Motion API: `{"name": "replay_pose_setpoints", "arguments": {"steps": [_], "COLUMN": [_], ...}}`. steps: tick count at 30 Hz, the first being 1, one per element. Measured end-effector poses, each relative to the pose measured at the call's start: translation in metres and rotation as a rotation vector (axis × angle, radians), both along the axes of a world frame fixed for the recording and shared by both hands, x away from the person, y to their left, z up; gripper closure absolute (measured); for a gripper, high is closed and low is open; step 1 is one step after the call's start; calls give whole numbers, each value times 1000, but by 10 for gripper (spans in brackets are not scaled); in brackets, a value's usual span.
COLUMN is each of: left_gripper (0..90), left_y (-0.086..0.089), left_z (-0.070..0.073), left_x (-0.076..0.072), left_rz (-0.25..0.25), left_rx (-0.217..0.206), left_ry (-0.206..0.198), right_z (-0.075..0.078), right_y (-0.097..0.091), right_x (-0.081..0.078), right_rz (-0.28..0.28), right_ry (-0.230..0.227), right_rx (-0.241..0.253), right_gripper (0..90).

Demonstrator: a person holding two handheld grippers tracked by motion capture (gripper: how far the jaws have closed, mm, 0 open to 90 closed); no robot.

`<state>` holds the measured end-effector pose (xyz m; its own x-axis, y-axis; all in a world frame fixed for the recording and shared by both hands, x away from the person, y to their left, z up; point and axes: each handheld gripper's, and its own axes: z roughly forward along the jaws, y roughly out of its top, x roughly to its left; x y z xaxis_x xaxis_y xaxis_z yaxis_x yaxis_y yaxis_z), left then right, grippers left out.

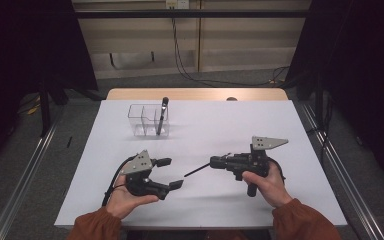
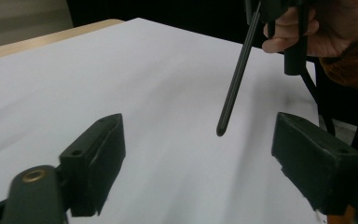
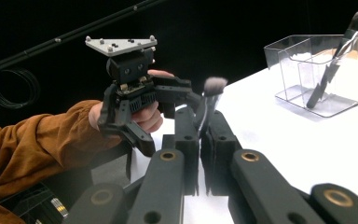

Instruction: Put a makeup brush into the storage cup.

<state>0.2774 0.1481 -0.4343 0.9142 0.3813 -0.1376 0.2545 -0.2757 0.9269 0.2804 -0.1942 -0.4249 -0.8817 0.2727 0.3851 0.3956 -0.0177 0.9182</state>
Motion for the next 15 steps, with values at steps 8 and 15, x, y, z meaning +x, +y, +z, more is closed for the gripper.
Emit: {"name": "replay_pose_setpoints", "arguments": {"steps": [8, 15], "left_gripper": [29, 16], "left_y": [9, 8], "left_z": [3, 2], "left_x": [5, 3], "left_rz": [32, 30], "left_rx": [-36, -17], "left_ry": [37, 19], "right_z": [0, 3], "right_y": [-7, -10], "right_x": [1, 2], "right_rz": [-7, -3], "right_ry": [11, 16], "right_rx": [-41, -73], "right_gripper": [859, 859]}}
